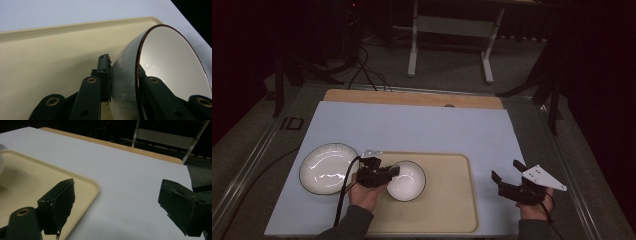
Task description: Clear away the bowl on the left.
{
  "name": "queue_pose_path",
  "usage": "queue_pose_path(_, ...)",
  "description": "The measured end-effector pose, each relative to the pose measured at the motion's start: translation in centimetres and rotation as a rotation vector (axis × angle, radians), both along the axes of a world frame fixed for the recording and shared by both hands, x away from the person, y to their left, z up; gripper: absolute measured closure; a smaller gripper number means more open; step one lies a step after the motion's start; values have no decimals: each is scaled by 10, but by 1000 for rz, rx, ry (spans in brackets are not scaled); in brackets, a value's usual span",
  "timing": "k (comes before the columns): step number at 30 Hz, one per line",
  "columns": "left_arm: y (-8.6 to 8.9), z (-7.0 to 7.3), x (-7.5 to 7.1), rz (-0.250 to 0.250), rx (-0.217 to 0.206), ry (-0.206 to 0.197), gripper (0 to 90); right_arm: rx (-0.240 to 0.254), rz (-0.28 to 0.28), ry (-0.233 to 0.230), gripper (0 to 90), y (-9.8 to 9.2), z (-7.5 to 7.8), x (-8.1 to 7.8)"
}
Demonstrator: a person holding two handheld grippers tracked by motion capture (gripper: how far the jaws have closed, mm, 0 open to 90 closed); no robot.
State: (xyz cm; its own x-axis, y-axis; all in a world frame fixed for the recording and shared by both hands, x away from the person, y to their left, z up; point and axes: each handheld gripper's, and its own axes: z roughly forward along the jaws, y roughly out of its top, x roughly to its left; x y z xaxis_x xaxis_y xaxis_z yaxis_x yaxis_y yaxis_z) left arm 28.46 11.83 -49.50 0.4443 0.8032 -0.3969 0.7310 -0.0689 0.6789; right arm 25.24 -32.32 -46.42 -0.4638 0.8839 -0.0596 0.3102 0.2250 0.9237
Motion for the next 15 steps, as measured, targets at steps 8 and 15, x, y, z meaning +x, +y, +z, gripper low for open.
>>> queue_pose_path(8,-2,-4,0,-1,7,9,769,0,-3,-1,135,0,0,-1)
queue_pose_path(15,-7,-8,2,-4,5,17,766,0,-3,0,135,0,0,-1)
